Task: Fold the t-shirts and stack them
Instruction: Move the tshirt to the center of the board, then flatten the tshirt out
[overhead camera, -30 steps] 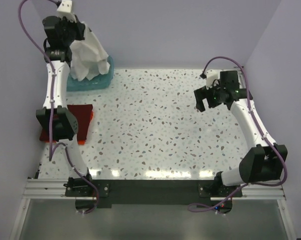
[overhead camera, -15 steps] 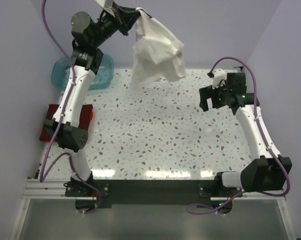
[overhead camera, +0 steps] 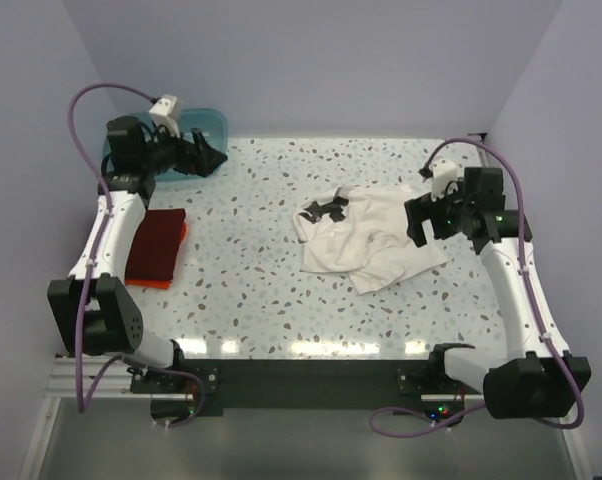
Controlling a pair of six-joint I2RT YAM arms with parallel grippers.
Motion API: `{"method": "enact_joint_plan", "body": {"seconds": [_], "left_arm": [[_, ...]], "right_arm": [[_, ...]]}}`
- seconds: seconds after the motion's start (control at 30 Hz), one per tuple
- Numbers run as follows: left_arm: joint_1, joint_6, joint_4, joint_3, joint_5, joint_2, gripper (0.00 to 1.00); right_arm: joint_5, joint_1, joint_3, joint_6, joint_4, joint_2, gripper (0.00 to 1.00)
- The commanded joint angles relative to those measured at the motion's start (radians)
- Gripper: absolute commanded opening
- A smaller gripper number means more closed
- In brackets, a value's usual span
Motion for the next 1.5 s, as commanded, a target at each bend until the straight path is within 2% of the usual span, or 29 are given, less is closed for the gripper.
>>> {"method": "enact_joint_plan", "body": {"seconds": [0.0,0.1,0.17,0.3,0.43,0.57,0.6,0.67,1.03,1.3,1.47], "left_arm": [[-0.157,0.335,-0.287,0.04,0.05,0.038,0.99],[-0.289,0.461,-0.395,0.034,0.02,0.086,0.93],[-0.351,0.489,-0.406,-0.001,-0.013,0.109,0.92],[-0.494,0.489,-0.371,-0.069,-0.065,0.15,0.87],[-0.58,0.486,-0.345,-0.107,-0.157,0.21,0.87],[-0.632,0.509,-0.314,-0.143,-0.217,0.248,0.87],[-0.643,0.523,-0.31,-0.144,-0.231,0.253,0.86],[-0.676,0.553,-0.291,-0.147,-0.276,0.265,0.86],[-0.779,0.606,-0.219,-0.063,-0.424,0.448,0.84],[-0.789,0.606,-0.237,-0.034,-0.434,0.5,0.71],[-0.789,0.607,-0.259,-0.029,-0.441,0.503,0.63]], "right_arm": [[0.026,-0.001,-0.019,-0.075,-0.072,0.039,0.99],[0.086,-0.004,-0.017,-0.112,-0.117,0.111,0.99],[0.127,-0.007,-0.017,-0.121,-0.117,0.193,0.99],[0.145,-0.006,0.028,-0.045,-0.066,0.326,0.99],[0.166,-0.007,0.123,0.02,-0.025,0.463,0.96],[0.134,-0.041,0.188,0.067,-0.019,0.607,0.88],[0.131,-0.043,0.203,0.089,-0.025,0.622,0.84],[0.131,-0.05,0.204,0.101,-0.035,0.649,0.83],[0.237,-0.144,0.043,0.083,-0.016,0.613,0.81],[0.279,-0.144,0.013,0.115,0.073,0.667,0.75],[0.22,-0.196,0.064,0.095,0.028,0.632,0.73]]}}
